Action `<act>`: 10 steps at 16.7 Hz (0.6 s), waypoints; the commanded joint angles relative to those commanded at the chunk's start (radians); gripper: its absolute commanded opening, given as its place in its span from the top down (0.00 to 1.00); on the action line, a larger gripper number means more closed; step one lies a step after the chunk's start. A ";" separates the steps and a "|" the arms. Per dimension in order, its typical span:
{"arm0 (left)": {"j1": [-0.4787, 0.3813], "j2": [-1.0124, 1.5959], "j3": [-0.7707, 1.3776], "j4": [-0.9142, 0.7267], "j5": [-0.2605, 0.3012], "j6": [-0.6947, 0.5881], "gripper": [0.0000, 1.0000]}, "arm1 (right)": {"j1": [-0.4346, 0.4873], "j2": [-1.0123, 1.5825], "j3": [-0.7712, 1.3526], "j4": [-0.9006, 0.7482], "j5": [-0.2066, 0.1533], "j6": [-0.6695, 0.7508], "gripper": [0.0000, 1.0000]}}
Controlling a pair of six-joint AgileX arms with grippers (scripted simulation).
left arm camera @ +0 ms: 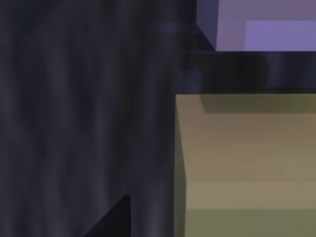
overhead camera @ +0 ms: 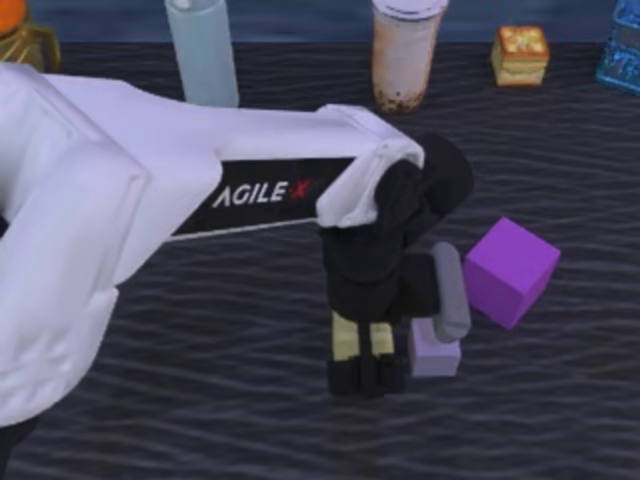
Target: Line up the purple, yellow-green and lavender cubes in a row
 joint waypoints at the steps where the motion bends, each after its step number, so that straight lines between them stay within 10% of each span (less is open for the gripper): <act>1: 0.000 0.000 0.000 0.000 0.000 0.000 0.00 | 0.000 0.000 0.000 0.000 0.000 0.000 0.00; 10: 0.005 -0.020 0.052 -0.067 0.001 0.002 0.00 | 0.000 0.000 0.000 0.000 0.000 0.000 0.00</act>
